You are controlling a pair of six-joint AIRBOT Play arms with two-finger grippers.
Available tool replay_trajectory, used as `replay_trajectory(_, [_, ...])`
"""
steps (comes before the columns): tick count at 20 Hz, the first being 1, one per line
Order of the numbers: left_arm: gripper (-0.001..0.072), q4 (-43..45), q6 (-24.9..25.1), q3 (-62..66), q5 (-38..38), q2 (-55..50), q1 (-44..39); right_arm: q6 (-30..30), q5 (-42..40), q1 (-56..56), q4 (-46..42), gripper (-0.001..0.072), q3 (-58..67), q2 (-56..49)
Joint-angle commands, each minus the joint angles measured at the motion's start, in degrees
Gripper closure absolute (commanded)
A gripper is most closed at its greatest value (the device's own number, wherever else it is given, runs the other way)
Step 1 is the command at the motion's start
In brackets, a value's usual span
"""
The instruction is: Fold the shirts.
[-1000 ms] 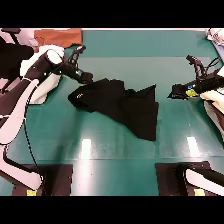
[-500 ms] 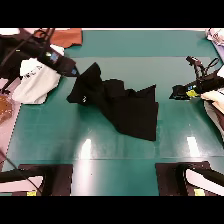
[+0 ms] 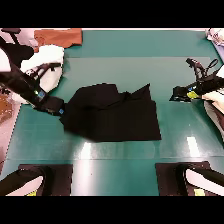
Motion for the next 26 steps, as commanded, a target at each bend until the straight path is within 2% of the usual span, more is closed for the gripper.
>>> replay_trajectory(1, [0.0167,2.1,-1.4,-6.6,6.2,2.4,0.0,0.5,1.6,0.0,-0.1,0.0512,0.0,0.0])
replay_trajectory(3, [0.0166,2.9,-1.4,-5.5,12.2,4.0,0.0,0.4,1.5,0.0,-0.1,0.0512,0.0,0.0])
replay_trajectory(7, [0.0166,11.1,-3.2,-4.0,26.1,3.5,0.0,0.4,-1.2,0.0,-0.1,0.0512,0.0,0.0])
replay_trajectory(11, [0.0165,13.4,-3.8,-3.9,34.3,-5.5,1.8,0.4,-3.4,0.0,-0.1,0.0511,0.0,0.0])
replay_trajectory(13, [0.0084,11.9,-2.2,-3.4,35.8,-12.3,2.1,0.4,-4.1,0.0,-0.1,0.0509,0.0,0.0])
replay_trajectory(15, [0.0083,11.1,0.2,-1.8,36.0,-17.9,2.1,0.3,-5.1,-0.2,-0.1,0.0368,0.0,0.0])
replay_trajectory(16, [0.0084,11.0,1.0,-1.1,36.3,-19.9,2.1,-0.5,-5.6,-0.6,-0.1,0.0332,0.0,0.0])
replay_trajectory(19, [0.0090,10.1,2.3,-0.8,35.8,-21.0,2.1,-1.7,-5.0,-2.1,0.0,0.0332,0.0,-0.1])
replay_trajectory(20, [0.0095,8.8,4.4,-0.8,34.3,-21.0,2.1,-2.1,-5.0,-2.6,0.0,0.0332,0.0,-0.1])
replay_trajectory(22, [0.0110,5.7,9.3,-0.8,28.1,-21.0,2.1,-2.1,-5.0,-3.6,0.0,0.0332,0.0,-0.1])
replay_trajectory(26, [0.0110,9.5,8.2,-0.9,15.5,-21.1,2.1,-2.1,-5.0,-4.1,0.0,0.0332,0.0,-0.2])
